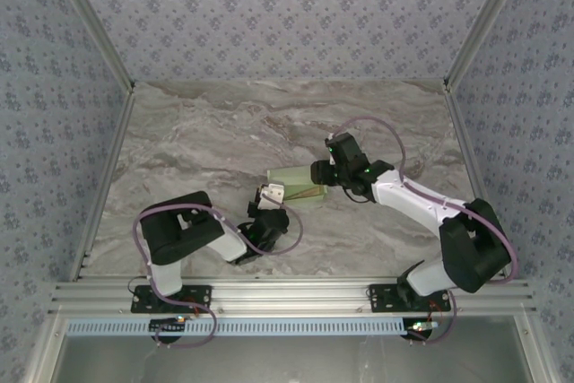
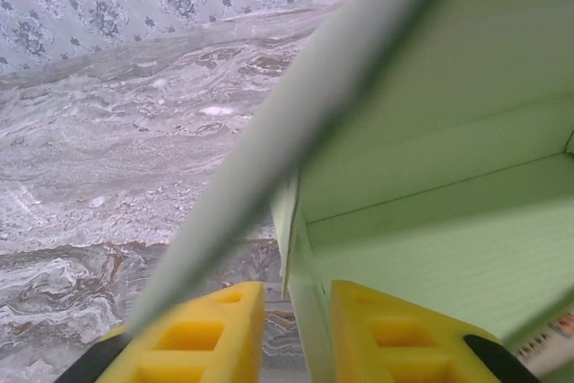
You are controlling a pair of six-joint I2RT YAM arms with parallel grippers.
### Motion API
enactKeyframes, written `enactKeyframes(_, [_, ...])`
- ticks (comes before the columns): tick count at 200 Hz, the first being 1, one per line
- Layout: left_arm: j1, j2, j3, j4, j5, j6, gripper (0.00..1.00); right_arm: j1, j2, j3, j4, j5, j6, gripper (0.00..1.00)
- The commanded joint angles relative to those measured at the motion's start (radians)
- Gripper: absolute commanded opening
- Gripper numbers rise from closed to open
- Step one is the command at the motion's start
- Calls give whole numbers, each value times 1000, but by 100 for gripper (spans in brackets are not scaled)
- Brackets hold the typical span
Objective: Fold the paper box
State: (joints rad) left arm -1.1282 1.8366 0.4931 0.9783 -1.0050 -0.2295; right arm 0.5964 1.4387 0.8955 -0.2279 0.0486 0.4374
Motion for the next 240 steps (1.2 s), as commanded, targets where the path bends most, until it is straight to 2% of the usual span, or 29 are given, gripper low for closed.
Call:
enactKeyframes(1, [-9,-48,-8,-60,18,-25,27,9,28,17,-43,14,-6,56])
enactKeyframes(64, [-2,-177,-40,-148,86,-44,36,8,49,71,-73,23,-20,57])
enactKeyframes(126, [58,-495,-60,-525,305,-62,44,3,71,113,-87,23,-32,57])
enactKeyframes(154, [170,-647,-92,-654,505,-75,50,-1,77,133,-92,20,-42,57])
enactKeyframes(165, [220,-679,-106,-658,572,-73,52,0,77,138,-93,18,-45,57])
enactKeyframes(199, [331,-699,-128,-625,685,-34,56,-4,90,159,-101,15,-54,57])
enactKeyframes(240, [386,-641,-126,-567,724,-23,57,-27,87,223,-131,9,-83,60])
